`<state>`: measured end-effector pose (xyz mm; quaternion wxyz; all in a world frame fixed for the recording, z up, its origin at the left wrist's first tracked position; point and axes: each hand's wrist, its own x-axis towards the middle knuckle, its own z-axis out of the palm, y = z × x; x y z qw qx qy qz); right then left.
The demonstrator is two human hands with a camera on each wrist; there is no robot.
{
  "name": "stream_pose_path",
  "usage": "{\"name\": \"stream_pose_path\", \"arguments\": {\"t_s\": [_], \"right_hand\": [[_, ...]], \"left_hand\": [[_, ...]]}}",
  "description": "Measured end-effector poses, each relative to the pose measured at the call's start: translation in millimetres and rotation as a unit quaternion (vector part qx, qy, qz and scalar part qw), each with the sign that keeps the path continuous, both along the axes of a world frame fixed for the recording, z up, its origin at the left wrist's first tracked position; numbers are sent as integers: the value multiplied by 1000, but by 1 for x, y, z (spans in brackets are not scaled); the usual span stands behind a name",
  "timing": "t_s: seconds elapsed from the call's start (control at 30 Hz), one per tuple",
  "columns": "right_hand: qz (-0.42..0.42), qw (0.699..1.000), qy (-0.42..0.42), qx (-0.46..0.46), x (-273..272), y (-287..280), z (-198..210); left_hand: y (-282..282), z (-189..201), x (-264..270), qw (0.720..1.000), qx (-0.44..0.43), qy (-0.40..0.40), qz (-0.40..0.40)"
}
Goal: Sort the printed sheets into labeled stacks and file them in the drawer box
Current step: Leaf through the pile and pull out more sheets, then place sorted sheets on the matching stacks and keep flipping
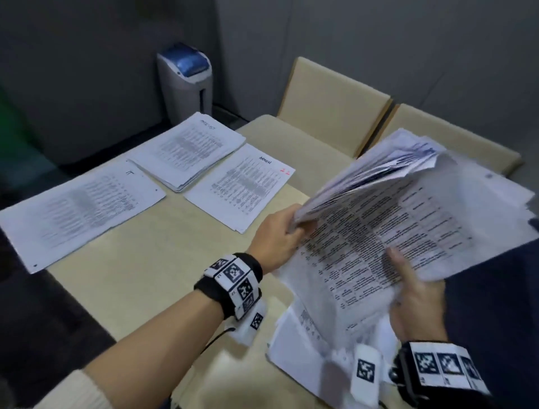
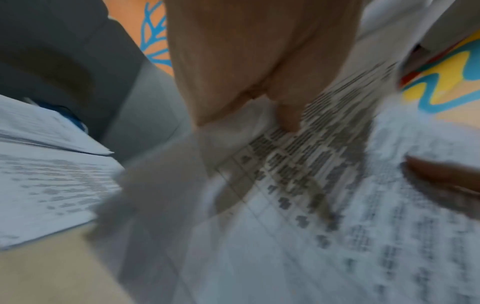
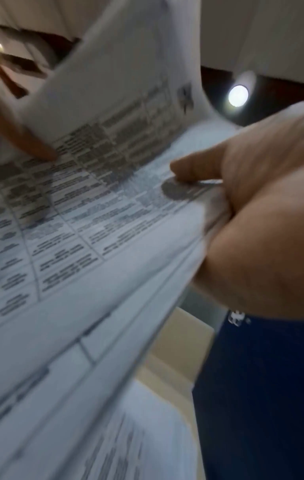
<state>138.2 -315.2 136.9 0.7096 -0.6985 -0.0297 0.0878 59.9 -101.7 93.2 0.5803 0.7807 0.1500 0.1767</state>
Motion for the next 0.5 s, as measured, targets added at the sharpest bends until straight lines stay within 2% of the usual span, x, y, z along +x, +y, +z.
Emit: {"name": "stream_pose_path", "arguments": {"t_s": [0.07, 0.13, 0.23, 0.37, 0.5], "right_hand": [[23, 1000, -1, 12, -1, 26, -8], [49, 998, 21, 19, -4, 53, -18], [120, 991, 56, -11, -15, 92, -49], [174, 967, 153, -106, -38, 124, -113], [216, 923, 211, -238, -64, 138, -174]], "left_hand": [[19, -3, -17, 999, -5, 10, 43], [45, -7, -40, 995, -68, 20, 68], [96, -23, -84, 985, -118, 51, 116], [166, -57, -157, 968, -142, 127, 162], [221, -92, -223, 947, -83, 238, 201]]}}
